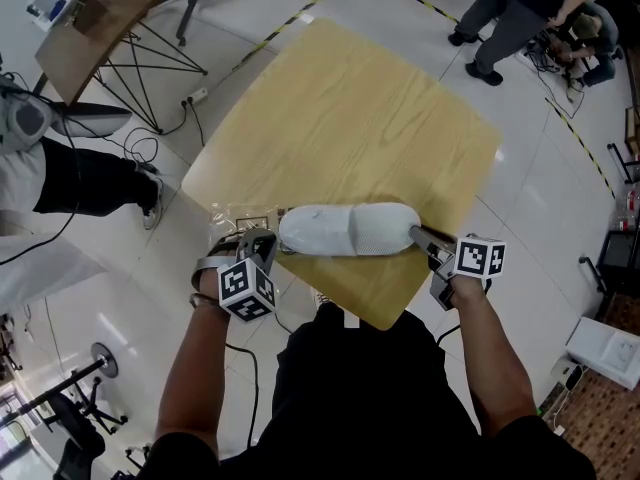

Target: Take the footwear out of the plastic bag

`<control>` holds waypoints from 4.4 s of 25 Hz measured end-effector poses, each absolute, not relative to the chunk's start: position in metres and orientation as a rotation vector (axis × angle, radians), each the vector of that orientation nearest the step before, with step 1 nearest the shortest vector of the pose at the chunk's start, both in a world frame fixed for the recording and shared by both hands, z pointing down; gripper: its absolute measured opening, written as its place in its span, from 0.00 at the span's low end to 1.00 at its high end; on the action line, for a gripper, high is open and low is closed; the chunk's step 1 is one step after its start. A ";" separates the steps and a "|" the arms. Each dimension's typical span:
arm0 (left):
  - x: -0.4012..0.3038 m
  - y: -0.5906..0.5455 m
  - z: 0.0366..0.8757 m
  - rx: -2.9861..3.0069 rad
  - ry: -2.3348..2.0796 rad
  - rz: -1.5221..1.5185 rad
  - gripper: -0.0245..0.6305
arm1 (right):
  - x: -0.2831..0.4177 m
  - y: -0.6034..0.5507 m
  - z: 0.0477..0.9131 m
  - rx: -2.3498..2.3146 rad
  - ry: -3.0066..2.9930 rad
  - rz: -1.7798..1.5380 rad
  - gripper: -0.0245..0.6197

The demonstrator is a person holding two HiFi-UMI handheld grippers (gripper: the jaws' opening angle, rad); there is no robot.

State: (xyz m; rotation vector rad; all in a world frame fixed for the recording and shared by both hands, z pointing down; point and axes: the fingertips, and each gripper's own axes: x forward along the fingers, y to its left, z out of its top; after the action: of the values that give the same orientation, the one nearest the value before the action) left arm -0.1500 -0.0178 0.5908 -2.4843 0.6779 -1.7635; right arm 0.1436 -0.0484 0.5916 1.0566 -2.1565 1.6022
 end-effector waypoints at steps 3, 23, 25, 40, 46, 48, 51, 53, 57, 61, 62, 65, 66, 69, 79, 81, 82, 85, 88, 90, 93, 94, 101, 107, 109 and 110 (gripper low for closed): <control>-0.155 -0.016 0.593 -2.475 0.682 -1.777 0.06 | 0.144 -0.048 0.592 1.060 -2.155 1.602 0.16; -0.190 -0.008 0.598 -2.434 0.728 -1.850 0.06 | 0.143 -0.050 0.592 1.073 -2.155 1.590 0.16; -0.195 -0.008 0.597 -2.433 0.736 -1.855 0.06 | 0.142 -0.050 0.590 1.077 -2.154 1.588 0.16; -0.217 -0.008 0.598 -2.402 0.769 -1.896 0.06 | 0.144 -0.053 0.590 1.079 -2.145 1.578 0.16; -0.228 -0.006 0.599 -2.396 0.801 -1.918 0.06 | 0.144 -0.053 0.590 1.067 -2.145 1.570 0.16; -0.233 -0.004 0.600 -2.390 0.808 -1.929 0.06 | 0.144 -0.053 0.590 1.063 -2.146 1.566 0.16; -0.240 -0.002 0.601 -2.379 0.819 -1.949 0.06 | 0.144 -0.054 0.589 1.066 -2.145 1.561 0.16; -0.246 -0.001 0.602 -2.369 0.833 -1.963 0.05 | 0.145 -0.054 0.589 1.068 -2.145 1.554 0.16; -0.261 0.001 0.602 -2.344 0.868 -1.993 0.05 | 0.146 -0.054 0.589 1.072 -2.140 1.549 0.16; -0.274 0.002 0.602 -2.327 0.920 -2.018 0.05 | 0.147 -0.053 0.590 1.073 -2.137 1.547 0.16; -0.277 0.002 0.602 -2.322 0.931 -2.025 0.05 | 0.147 -0.054 0.590 1.073 -2.136 1.546 0.16; -0.285 0.002 0.603 -2.305 0.961 -2.045 0.05 | 0.147 -0.054 0.590 1.072 -2.135 1.543 0.16; -0.288 0.002 0.602 -2.299 0.973 -2.049 0.05 | 0.147 -0.054 0.590 1.071 -2.135 1.542 0.16; -0.298 -0.001 0.599 -2.274 1.040 -2.049 0.05 | 0.147 -0.054 0.590 1.068 -2.133 1.538 0.16; -0.344 -0.024 0.576 -2.161 1.362 -2.022 0.05 | 0.148 -0.054 0.590 1.073 -2.130 1.550 0.16; -0.351 -0.033 0.566 -2.145 1.439 -1.992 0.05 | 0.149 -0.053 0.590 1.073 -2.127 1.554 0.16; -0.352 -0.039 0.560 -2.145 1.478 -1.966 0.05 | 0.149 -0.053 0.591 1.073 -2.125 1.556 0.16; -0.341 -0.060 0.543 -2.165 1.541 -1.861 0.05 | 0.150 -0.052 0.593 1.073 -2.124 1.558 0.16; -0.303 -0.089 0.529 -2.209 1.490 -1.762 0.05 | 0.148 -0.054 0.592 1.071 -2.132 1.553 0.16; -0.266 -0.108 0.524 -2.254 1.407 -1.711 0.05 | 0.148 -0.055 0.591 1.068 -2.138 1.546 0.16; -0.205 -0.132 0.521 -2.326 1.294 -1.647 0.05 | 0.148 -0.056 0.590 1.068 -2.144 1.543 0.16; -0.186 -0.139 0.521 -2.348 1.267 -1.631 0.05 | 0.148 -0.056 0.590 1.067 -2.146 1.543 0.16; -0.070 -0.182 0.540 -2.467 1.067 -1.612 0.05 | 0.147 -0.057 0.587 1.054 -2.160 1.557 0.16; -0.021 -0.181 0.573 -2.466 0.898 -1.724 0.05 | 0.149 -0.057 0.590 1.052 -2.165 1.566 0.16; -0.019 -0.182 0.582 -2.448 0.882 -1.762 0.05 | 0.149 -0.060 0.590 1.051 -2.164 1.566 0.16; -0.019 -0.182 0.585 -2.444 0.880 -1.775 0.05 | 0.149 -0.061 0.590 1.050 -2.163 1.567 0.16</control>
State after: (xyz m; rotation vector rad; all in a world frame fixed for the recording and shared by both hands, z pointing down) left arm -0.0188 -0.1824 0.5848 -2.4439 0.8805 -1.7751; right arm 0.1494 -0.0607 0.5904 1.0502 -2.1632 1.5671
